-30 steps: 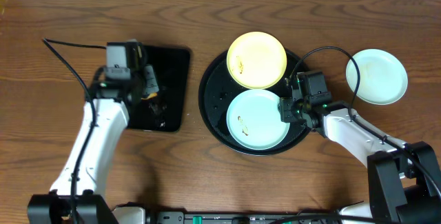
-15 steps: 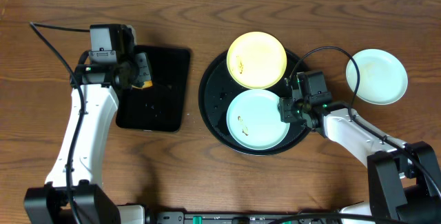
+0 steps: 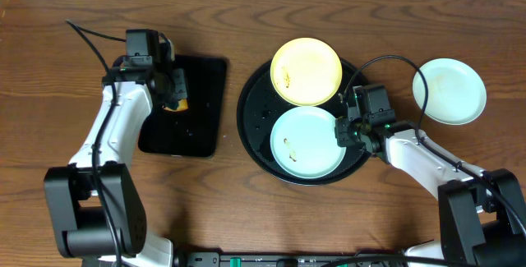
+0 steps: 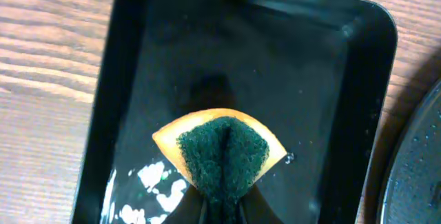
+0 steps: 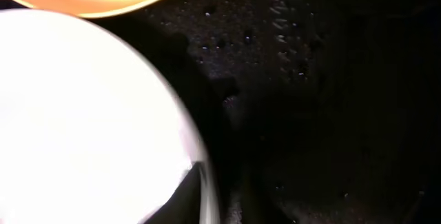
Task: Clean dirty plates on tray and stack at the side
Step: 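Carry the sponge with the left gripper onto the pale green plate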
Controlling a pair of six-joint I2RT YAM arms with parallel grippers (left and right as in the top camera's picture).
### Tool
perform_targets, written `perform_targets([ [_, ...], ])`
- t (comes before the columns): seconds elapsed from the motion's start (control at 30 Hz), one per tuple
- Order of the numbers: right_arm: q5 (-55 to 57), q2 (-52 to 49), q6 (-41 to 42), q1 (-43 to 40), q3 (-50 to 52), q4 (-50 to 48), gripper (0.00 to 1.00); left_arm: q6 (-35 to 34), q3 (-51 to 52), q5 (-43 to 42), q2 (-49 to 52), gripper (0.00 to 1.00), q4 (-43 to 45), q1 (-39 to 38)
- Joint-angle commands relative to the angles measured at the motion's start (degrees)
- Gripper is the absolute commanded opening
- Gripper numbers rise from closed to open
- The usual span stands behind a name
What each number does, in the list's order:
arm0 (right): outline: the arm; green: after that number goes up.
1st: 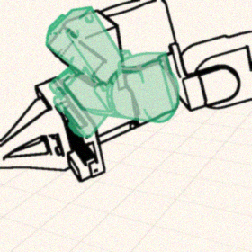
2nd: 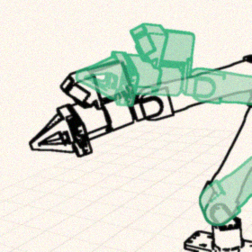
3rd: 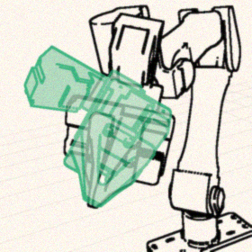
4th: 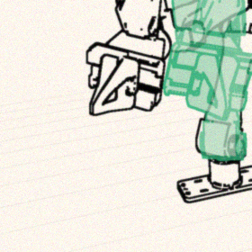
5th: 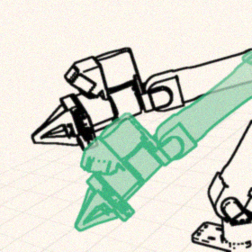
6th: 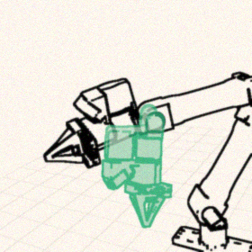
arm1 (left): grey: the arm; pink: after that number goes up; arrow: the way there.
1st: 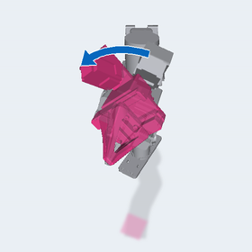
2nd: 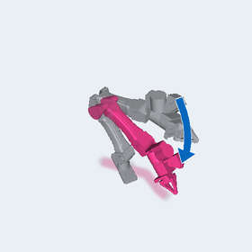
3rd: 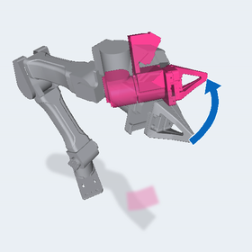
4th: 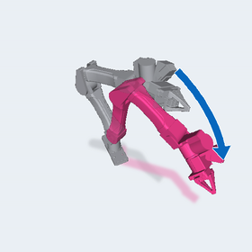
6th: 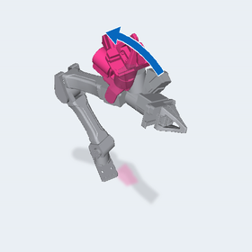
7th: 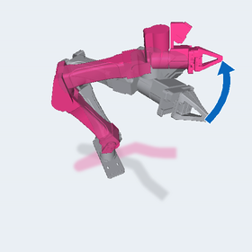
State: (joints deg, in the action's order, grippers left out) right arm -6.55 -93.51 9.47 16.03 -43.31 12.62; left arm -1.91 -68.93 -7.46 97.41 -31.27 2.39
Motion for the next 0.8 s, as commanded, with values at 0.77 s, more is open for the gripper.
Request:
perform_targets([
  [0.77,0.5,-1.3,-0.6,0.1,0.7,-0.6,0.01,-0.9,1.2,-3.2,-2.0,0.07,0.8,-34.5],
])
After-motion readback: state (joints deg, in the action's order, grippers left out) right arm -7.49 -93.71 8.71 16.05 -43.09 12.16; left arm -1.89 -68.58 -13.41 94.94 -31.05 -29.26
